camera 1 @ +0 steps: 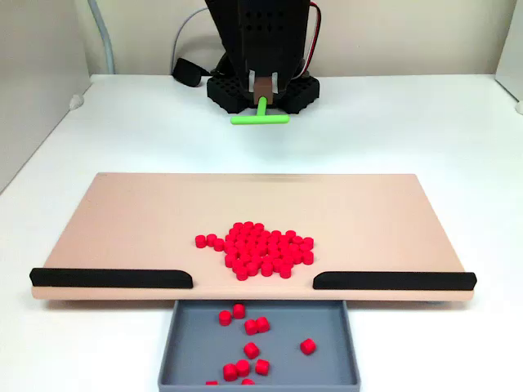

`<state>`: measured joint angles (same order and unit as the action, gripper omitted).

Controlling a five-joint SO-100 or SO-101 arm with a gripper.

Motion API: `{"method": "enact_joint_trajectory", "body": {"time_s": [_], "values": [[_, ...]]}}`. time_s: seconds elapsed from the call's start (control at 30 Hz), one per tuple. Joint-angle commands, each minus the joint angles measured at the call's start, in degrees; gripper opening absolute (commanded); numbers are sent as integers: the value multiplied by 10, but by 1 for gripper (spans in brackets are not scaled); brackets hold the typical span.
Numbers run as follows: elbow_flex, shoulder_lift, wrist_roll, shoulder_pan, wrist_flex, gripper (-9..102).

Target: Push granules from right to the grey container

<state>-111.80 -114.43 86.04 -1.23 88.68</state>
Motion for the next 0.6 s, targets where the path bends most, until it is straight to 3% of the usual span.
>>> {"method": "enact_joint_trajectory", "body": {"time_s": [0.0,0.57], "values": [[4,34,-57,-8,-2,0],[4,50,-52,-13,-2,0]]}}
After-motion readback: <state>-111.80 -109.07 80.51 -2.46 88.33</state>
